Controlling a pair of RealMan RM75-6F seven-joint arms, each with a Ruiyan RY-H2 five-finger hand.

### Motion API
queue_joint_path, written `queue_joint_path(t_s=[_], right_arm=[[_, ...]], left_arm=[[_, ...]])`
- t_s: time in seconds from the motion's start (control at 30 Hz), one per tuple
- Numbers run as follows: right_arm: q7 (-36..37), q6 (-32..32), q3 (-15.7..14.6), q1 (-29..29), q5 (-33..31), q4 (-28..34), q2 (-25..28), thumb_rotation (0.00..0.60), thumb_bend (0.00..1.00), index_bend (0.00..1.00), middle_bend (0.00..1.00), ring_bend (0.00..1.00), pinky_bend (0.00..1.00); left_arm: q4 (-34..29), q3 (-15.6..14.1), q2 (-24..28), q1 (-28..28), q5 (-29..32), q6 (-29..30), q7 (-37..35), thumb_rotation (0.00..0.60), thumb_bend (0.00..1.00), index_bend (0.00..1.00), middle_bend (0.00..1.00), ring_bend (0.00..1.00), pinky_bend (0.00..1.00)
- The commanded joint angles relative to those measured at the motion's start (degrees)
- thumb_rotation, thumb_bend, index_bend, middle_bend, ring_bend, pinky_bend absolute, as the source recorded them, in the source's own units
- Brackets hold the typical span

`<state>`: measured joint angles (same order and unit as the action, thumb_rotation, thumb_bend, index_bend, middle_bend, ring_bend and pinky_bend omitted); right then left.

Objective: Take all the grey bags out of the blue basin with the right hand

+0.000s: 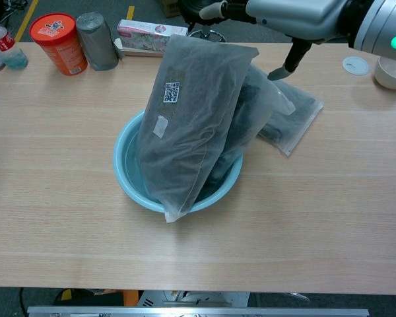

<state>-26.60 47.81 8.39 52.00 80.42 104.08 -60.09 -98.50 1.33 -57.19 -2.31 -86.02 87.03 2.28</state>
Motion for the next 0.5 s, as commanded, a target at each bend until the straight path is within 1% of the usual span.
queue_joint_path(t_s=[0.03,0.27,0.4,0.47,0.5], right_arm=[[-0.6,-0.9,0.0,0.7,-0.2,-1.2,-1.3,0.6,0.0,0.0,0.17,0.17,0.39],[-4.0,-3.6,0.9,4.3,-1.4,-5.0,-7.1,0.6,0.0,0.0,0.17,0.17,0.39],[-7.2,-5.5,1.4,6.7,-3.4,-6.5,-10.3,0.6,0.0,0.0,0.17,0.17,0.39],[-8.6,-6.5,1.3,7.6,-4.6,-6.9,-11.3,0.6,0.0,0.01,0.2,0.17,0.39],[-9.3,-7.0,1.1,8.0,-5.1,-7.1,-11.7,0.6,0.0,0.03,0.22,0.17,0.39]], left_arm=[[0.2,0.1,-0.2,0.0,0.3,-0.2,-0.1,0.6,0.23,0.3,0.28,0.24,0.24],[0.6,0.0,-0.3,0.1,0.1,-0.1,-0.5,0.6,0.23,0.3,0.28,0.24,0.24],[0.9,0.1,-0.1,0.4,0.5,0.1,-0.9,0.6,0.23,0.3,0.28,0.24,0.24],[0.9,0.1,0.0,0.5,0.6,0.2,-1.2,0.6,0.23,0.3,0.28,0.24,0.24],[1.0,0.0,0.0,0.5,0.6,0.2,-1.3,0.6,0.23,0.3,0.28,0.24,0.24]])
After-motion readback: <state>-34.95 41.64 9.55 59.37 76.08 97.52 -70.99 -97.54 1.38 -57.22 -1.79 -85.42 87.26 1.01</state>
